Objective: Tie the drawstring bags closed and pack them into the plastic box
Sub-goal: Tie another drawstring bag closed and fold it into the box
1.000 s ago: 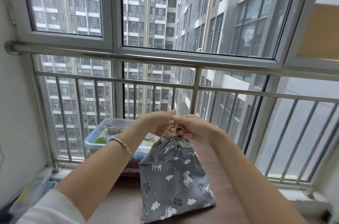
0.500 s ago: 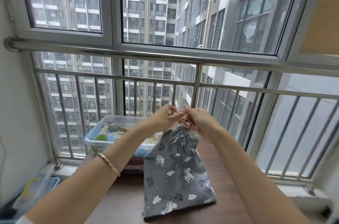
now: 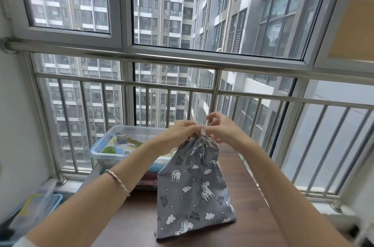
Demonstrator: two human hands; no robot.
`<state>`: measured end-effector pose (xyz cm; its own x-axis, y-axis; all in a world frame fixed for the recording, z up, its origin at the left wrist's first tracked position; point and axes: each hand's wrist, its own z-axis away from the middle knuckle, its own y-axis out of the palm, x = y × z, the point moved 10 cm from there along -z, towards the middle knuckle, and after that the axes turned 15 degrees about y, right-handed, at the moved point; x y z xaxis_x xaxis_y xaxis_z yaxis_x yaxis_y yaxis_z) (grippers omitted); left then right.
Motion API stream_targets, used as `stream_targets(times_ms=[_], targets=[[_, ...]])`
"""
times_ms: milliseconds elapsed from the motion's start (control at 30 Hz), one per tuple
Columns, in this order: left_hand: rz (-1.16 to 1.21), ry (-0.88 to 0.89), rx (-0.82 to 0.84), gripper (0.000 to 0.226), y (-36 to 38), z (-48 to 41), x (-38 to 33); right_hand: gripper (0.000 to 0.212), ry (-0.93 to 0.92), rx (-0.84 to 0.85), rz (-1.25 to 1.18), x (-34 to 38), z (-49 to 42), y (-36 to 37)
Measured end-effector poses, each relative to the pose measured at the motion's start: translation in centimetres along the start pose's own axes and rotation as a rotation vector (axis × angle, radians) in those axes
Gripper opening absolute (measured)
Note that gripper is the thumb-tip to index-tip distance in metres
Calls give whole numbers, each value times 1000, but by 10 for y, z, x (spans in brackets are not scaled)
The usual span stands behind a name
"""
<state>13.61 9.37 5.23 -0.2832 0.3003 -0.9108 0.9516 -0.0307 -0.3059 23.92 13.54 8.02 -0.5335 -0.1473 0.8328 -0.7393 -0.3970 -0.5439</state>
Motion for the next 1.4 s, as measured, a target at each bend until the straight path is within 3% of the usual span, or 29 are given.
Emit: stream_targets(times_ms=[67,133,267,367,533,600,633,700,767,867,1033,1167,1300,1400], targets=[[-12,12,-12,35,0,-1,-2,20,-124,-84,165,10,8,1],[-42,41,-14,31,-1,-2,-3,26,-142,-104,123,10,9,0],[-37,93,-61,26,-6,0,-8,28,-120,138,-154,6,4,11],[-29,100,-52,26,-7,2,-13,6,-86,281,-224,0,0,20],[-89,41,-5,31,-4,3,-11,60,-49,391,-196,1,0,25],[-88,27,-9,26,-5,5,-11,74,-57,447,-425,5,-1,22],[-77,29,-29,26,-8,6,-11,71,-17,450,-621,2,-4,16],[-68,46,-65,27,-15,7,-12,65,181,426,-957,-21,-14,13],[-85,53,-86,28,-19,9,-13,66,315,446,-1048,-38,-16,20],[-113,56,-153,30,-25,11,-14,62,280,530,-1041,-38,-10,30],[-113,6,-161,31,-26,14,-10,30,146,363,-988,-23,-7,25],[-62,6,-151,33,-27,15,-8,13,146,341,-1107,-18,-8,24],[6,136,-440,31,-76,35,-21,10,284,191,-1280,-46,-14,5],[-252,187,-389,28,-87,41,-28,18,282,169,-887,-46,-13,3]])
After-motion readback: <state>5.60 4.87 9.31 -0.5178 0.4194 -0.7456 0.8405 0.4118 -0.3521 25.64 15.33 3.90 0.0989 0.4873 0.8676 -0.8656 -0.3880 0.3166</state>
